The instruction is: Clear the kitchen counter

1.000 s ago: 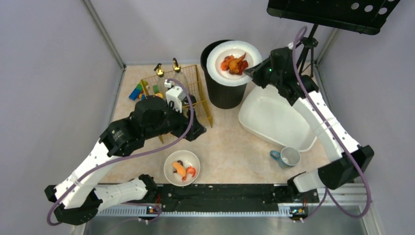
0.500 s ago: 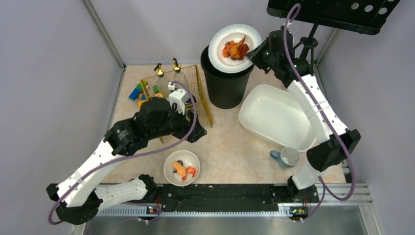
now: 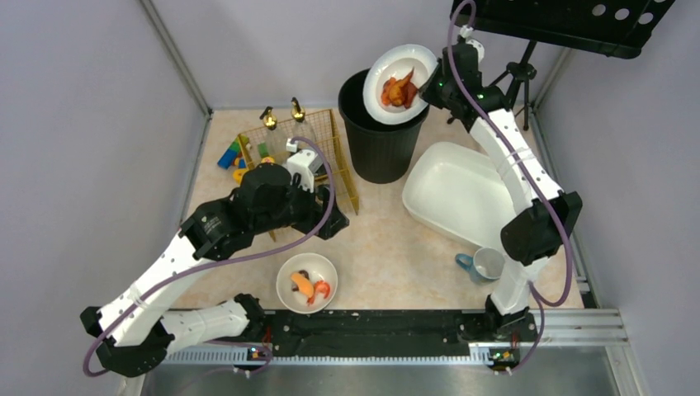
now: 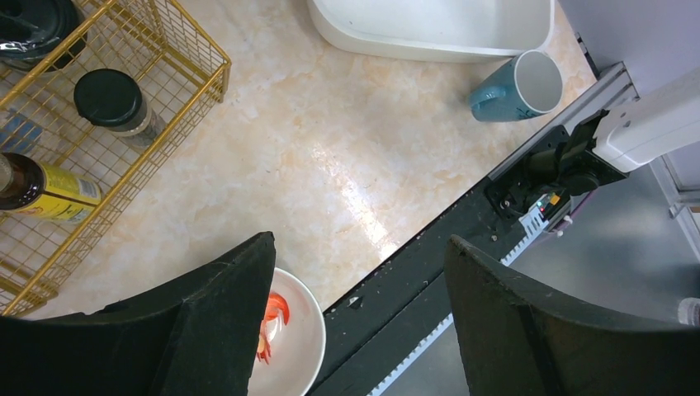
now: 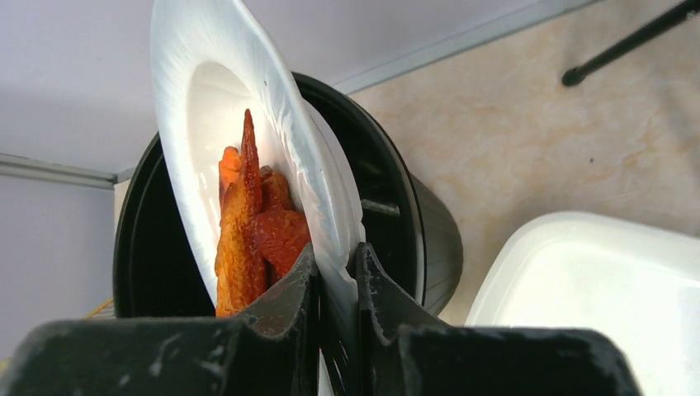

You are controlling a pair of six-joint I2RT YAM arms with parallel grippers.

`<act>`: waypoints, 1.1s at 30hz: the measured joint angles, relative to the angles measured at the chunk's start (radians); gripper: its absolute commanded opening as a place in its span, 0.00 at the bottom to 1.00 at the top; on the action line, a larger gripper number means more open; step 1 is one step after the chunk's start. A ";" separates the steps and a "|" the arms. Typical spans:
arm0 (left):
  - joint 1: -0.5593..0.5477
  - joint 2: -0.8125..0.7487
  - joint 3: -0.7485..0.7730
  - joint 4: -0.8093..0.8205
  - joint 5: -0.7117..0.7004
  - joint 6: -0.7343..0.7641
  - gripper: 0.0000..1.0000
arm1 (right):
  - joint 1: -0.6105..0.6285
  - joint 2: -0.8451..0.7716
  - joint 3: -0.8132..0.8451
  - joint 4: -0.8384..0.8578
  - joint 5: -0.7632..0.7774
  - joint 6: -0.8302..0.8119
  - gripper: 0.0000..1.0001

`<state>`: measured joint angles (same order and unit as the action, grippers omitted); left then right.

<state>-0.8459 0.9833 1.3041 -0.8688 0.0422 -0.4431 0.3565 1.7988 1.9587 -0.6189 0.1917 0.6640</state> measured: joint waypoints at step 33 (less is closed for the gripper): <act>0.001 -0.019 -0.060 -0.023 -0.063 0.000 0.79 | 0.308 0.036 -0.356 0.895 0.302 -1.297 0.00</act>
<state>-0.8452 0.9638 1.2446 -0.8921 -0.0212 -0.4427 0.6647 1.8351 1.6028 0.2760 0.4934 -0.6334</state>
